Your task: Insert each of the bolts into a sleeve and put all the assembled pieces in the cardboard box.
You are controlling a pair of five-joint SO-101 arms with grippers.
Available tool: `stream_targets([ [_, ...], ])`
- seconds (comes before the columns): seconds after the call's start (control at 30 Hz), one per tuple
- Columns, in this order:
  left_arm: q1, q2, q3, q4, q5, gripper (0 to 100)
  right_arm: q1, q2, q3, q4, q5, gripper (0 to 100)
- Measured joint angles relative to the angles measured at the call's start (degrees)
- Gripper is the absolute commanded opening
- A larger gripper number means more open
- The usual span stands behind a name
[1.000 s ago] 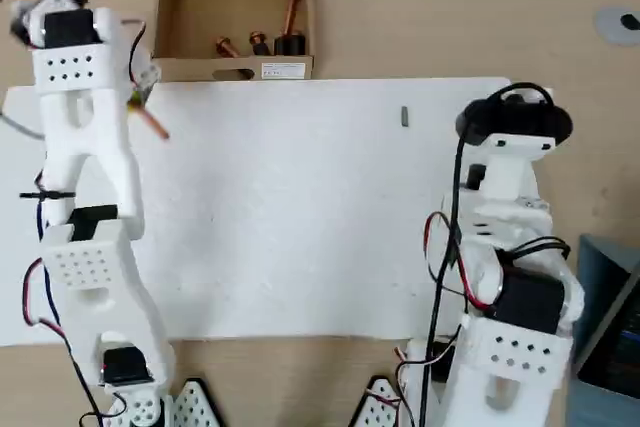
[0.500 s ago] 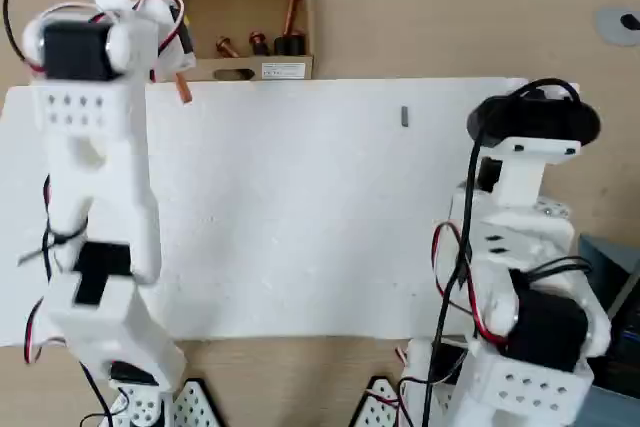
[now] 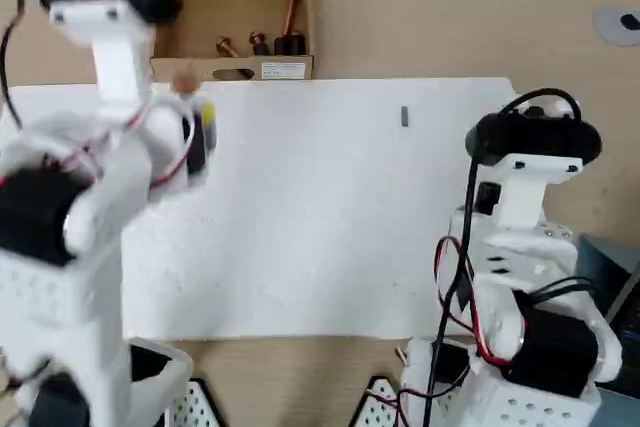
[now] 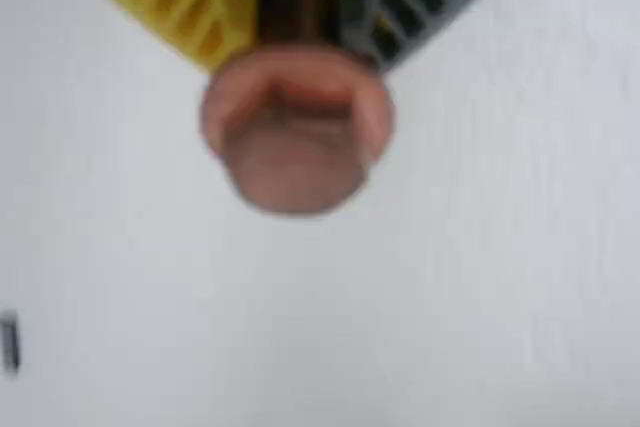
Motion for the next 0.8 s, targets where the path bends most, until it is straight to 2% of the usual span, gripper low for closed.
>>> stream_targets([
  [0.07, 0.0, -5.98, 7.21, -2.02, 0.18, 0, -0.18, -1.05, 0.0, 0.0, 0.0, 1.0],
  [0.2, 0.0, -18.37, 21.71, -7.21, 0.18, 0, -5.63, -6.24, 1.14, 0.0, -0.26, 1.0],
  [0.47, 0.0, -41.41, 49.32, -17.85, 0.18, 0, -12.4, -16.35, 12.75, -5.98, -2.55, 0.9],
  [0.8, 0.26, -63.65, 71.56, -33.76, 0.18, 0, -21.63, -25.05, 26.64, -15.3, -2.55, 0.9],
])
